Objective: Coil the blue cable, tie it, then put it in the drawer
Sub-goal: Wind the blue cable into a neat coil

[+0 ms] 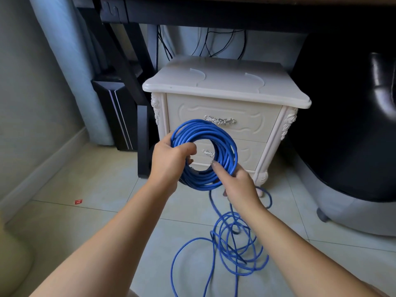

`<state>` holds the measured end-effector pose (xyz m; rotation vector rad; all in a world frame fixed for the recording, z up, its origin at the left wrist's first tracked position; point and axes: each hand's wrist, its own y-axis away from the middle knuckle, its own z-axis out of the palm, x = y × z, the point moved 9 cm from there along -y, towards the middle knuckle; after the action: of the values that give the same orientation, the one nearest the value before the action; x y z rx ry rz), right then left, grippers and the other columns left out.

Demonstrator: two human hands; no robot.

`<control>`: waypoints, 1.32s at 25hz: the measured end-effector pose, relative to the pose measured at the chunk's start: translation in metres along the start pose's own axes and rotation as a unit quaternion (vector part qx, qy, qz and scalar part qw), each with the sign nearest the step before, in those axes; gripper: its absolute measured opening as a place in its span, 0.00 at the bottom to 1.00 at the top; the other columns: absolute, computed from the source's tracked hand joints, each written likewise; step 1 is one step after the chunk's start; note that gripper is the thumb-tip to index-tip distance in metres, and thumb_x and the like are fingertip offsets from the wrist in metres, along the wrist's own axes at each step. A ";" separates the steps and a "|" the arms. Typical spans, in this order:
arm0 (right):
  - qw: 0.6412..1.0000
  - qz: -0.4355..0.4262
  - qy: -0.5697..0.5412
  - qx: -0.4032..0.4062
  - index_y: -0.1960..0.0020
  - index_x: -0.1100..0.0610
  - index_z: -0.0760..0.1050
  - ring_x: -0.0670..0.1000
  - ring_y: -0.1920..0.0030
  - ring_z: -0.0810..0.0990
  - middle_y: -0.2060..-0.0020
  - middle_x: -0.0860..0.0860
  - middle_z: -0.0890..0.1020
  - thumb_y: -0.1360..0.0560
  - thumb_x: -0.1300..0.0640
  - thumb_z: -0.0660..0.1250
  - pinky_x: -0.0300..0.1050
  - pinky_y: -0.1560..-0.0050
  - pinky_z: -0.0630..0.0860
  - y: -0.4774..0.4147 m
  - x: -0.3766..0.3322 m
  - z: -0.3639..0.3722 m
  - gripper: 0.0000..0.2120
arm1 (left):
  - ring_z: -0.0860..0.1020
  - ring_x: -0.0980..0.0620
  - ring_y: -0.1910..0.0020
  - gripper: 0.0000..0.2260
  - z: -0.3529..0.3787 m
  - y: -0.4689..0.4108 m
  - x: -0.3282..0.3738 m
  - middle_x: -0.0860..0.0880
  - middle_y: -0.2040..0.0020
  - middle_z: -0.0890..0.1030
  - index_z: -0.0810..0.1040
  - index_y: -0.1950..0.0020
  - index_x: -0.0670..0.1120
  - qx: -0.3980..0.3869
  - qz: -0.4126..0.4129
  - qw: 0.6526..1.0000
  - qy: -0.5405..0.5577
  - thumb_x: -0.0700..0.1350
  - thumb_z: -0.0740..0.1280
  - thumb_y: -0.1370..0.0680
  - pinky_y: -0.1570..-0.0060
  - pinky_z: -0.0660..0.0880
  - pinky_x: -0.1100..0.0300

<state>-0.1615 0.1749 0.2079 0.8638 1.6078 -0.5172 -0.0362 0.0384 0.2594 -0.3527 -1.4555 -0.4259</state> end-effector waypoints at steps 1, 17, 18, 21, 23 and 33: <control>0.999 0.022 -0.028 -0.022 0.55 0.47 0.76 0.49 0.70 0.77 0.67 0.47 0.80 0.26 0.41 0.68 0.44 0.67 0.74 0.003 0.002 0.005 0.10 | 0.69 0.51 0.73 0.09 -0.002 -0.001 -0.002 0.47 0.71 0.70 0.76 0.59 0.45 0.007 -0.005 1.000 0.009 0.32 0.67 0.31 0.65 0.72 0.56; 0.994 -0.059 -0.059 0.067 0.53 0.48 0.74 0.47 0.64 0.81 0.64 0.49 0.79 0.30 0.68 0.67 0.47 0.56 0.77 -0.014 -0.028 -0.034 0.15 | 0.81 0.52 0.54 0.16 0.029 0.007 -0.032 0.50 0.51 0.83 0.79 0.41 0.48 -0.080 -0.073 0.994 -0.020 0.37 0.72 0.27 0.41 0.78 0.51; 0.995 -0.076 -0.012 0.060 0.52 0.49 0.74 0.48 0.64 0.79 0.64 0.48 0.79 0.30 0.68 0.67 0.45 0.57 0.75 -0.014 -0.032 -0.035 0.16 | 0.81 0.54 0.53 0.22 0.027 0.006 -0.023 0.51 0.48 0.82 0.76 0.36 0.51 -0.081 -0.029 0.994 -0.063 0.37 0.73 0.27 0.46 0.79 0.56; 0.982 -0.123 0.142 0.025 0.48 0.45 0.73 0.52 0.59 0.78 0.61 0.46 0.80 0.29 0.64 0.67 0.46 0.57 0.74 -0.010 -0.043 -0.029 0.17 | 0.77 0.62 0.46 0.32 0.037 0.011 0.001 0.55 0.38 0.76 0.68 0.29 0.57 -0.114 0.135 0.943 -0.282 0.39 0.73 0.29 0.45 0.74 0.66; 0.950 -0.156 0.269 -0.002 0.42 0.44 0.72 0.54 0.55 0.77 0.56 0.47 0.80 0.28 0.61 0.67 0.46 0.57 0.72 -0.004 -0.050 -0.018 0.18 | 0.73 0.62 0.42 0.33 0.048 0.017 0.006 0.55 0.36 0.73 0.67 0.27 0.57 -0.153 0.198 0.901 -0.354 0.39 0.72 0.30 0.43 0.68 0.69; 0.950 -0.203 0.235 0.036 0.40 0.44 0.76 0.47 0.50 0.78 0.50 0.41 0.81 0.32 0.61 0.70 0.40 0.49 0.73 0.001 -0.057 -0.020 0.22 | 0.73 0.57 0.67 0.04 0.048 0.017 -0.005 0.54 0.65 0.77 0.74 0.55 0.49 -0.133 0.138 0.923 -0.333 0.41 0.67 0.24 0.69 0.66 0.66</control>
<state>-0.1712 0.1760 0.2676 0.7431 2.2410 -0.6969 -0.0701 0.0765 0.2587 -0.9825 -1.9719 -0.2822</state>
